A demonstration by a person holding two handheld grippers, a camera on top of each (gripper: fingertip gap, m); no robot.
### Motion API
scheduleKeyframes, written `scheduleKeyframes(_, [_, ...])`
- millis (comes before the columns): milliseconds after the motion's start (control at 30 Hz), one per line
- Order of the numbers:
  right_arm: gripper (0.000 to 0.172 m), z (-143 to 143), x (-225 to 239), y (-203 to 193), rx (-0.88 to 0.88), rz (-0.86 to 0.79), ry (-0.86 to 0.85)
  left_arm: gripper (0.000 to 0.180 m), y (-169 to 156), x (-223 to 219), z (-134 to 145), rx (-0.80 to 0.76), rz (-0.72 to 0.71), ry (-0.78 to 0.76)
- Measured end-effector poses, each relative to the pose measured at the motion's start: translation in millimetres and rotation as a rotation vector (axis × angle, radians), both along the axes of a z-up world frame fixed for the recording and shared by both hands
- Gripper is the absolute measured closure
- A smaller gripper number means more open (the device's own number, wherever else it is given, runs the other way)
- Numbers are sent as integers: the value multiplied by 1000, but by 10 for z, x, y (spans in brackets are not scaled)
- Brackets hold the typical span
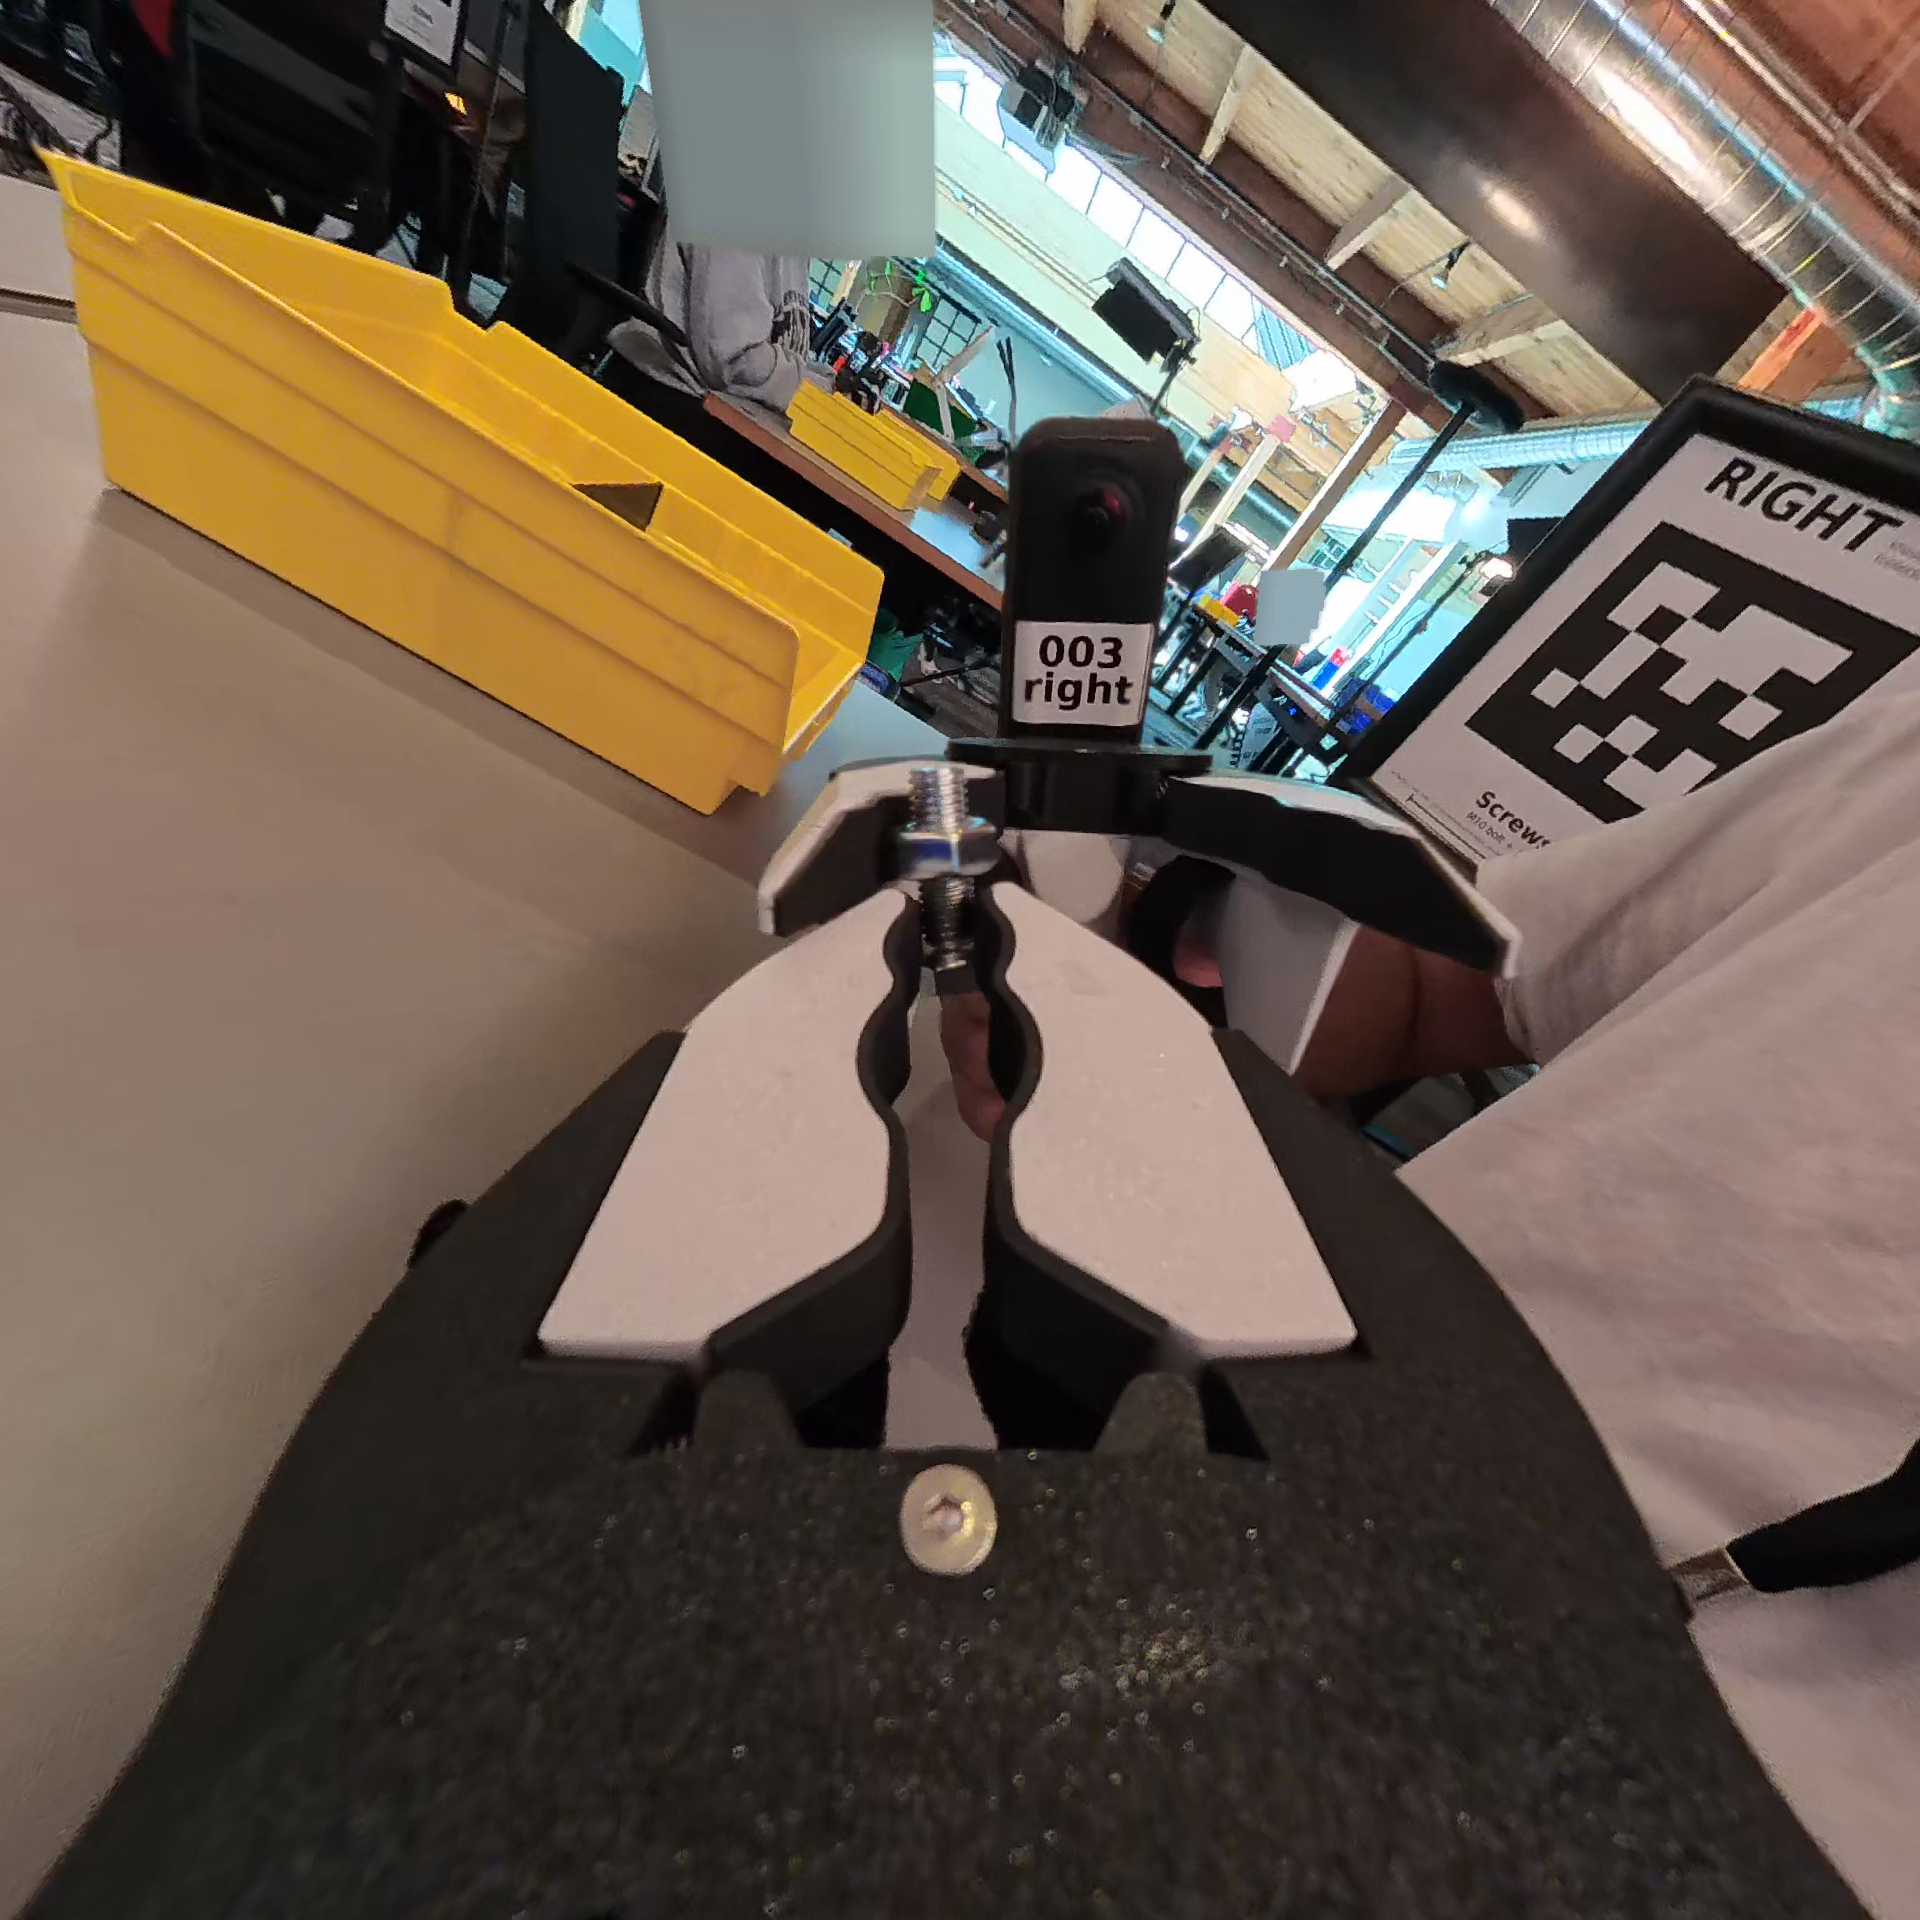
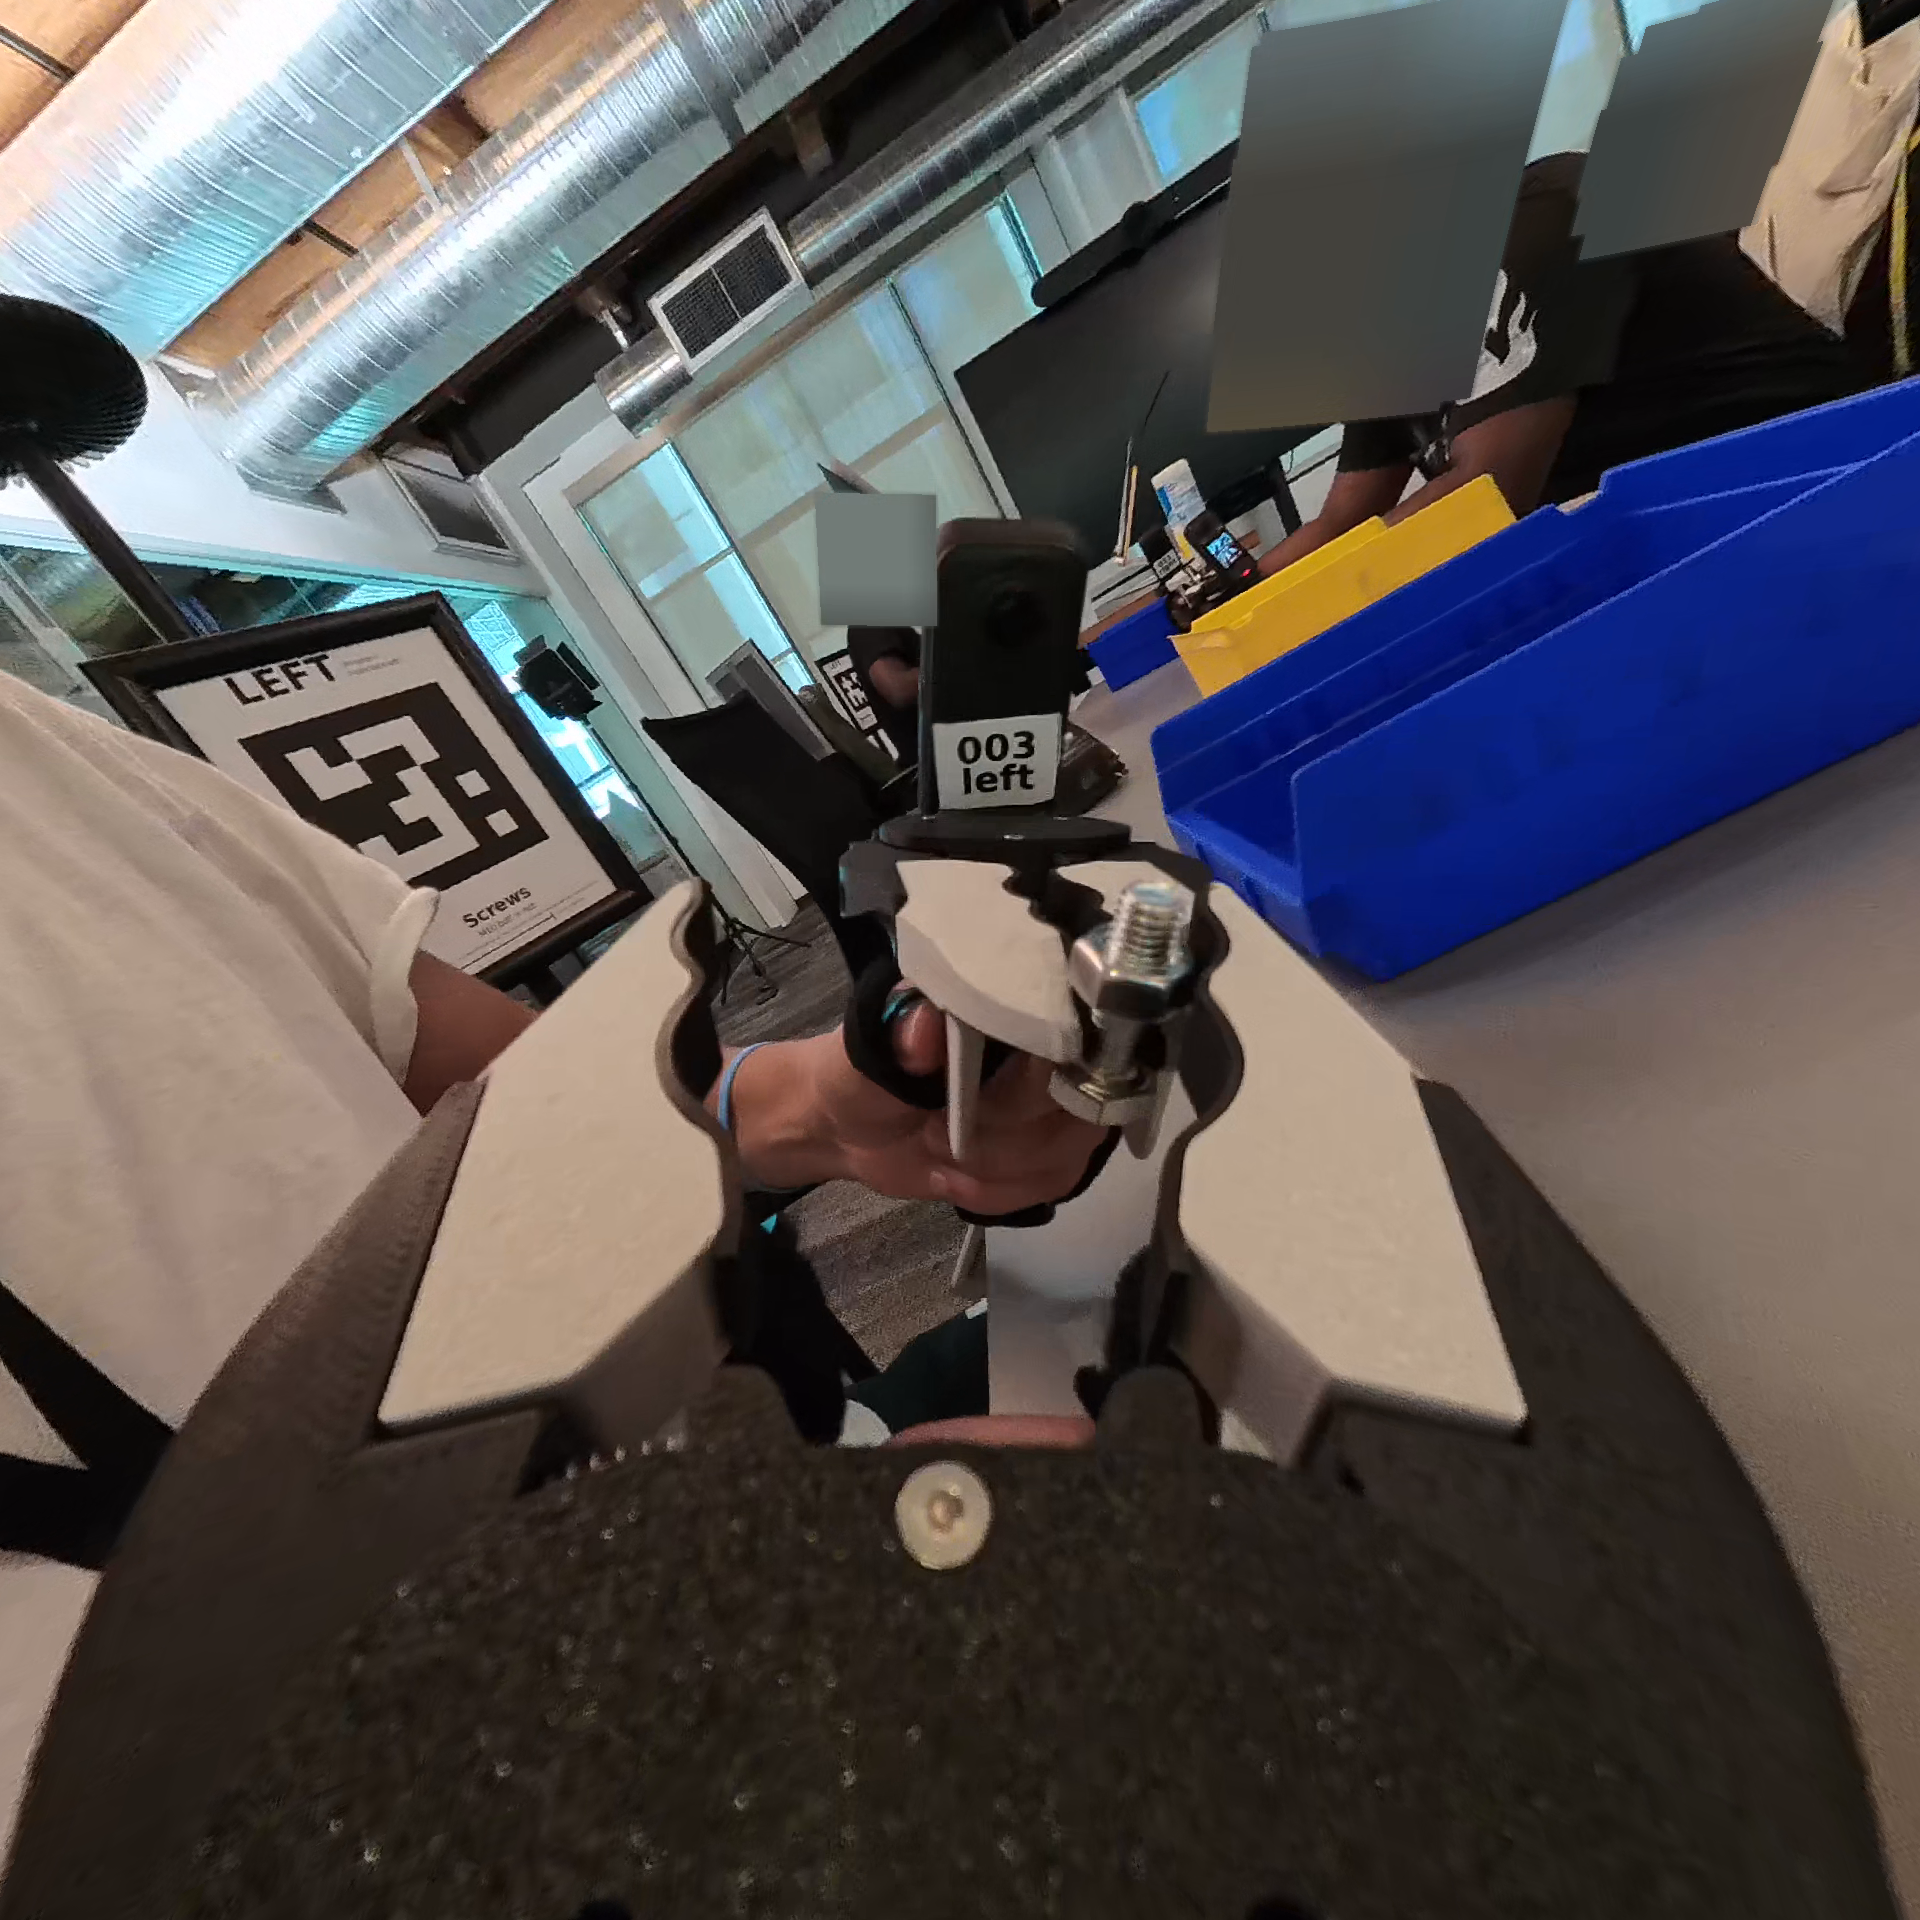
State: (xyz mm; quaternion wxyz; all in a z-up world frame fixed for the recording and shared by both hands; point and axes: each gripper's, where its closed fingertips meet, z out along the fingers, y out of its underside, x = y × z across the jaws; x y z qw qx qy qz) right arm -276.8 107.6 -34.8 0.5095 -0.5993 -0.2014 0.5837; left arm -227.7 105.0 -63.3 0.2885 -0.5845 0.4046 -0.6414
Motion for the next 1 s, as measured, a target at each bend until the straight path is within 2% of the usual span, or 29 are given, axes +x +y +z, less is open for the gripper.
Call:
scheduleKeyframes(167, [94,-74,285,91,-14,-80,-13,171,94,-98,11,27,39,10])
scheduleKeyframes(233, [104,-79,242,39,-19,-31,-17,171,121,-120,-16,24,47,19])
scheduleKeyframes(367, [90,-83,9,11,-2,23,-53,171,15,-34,-59,36,4,42])
scheduleKeyframes(533, [96,-72,290,129,0,-81,-38,171,45,-73,-38,58,25,41])
scheduleKeyframes(667, [104,-84,312,86,-7,-47,-39,171,187,-144,-47,36,67,40])
scheduleKeyframes(833, [91,-120,25,52,-27,26,-63,171,-6,31,-116,61,-7,72])
scheduleKeyframes(1000, [95,-81,314,133,-11,-75,-39,171,95,-43,-63,74,27,58])
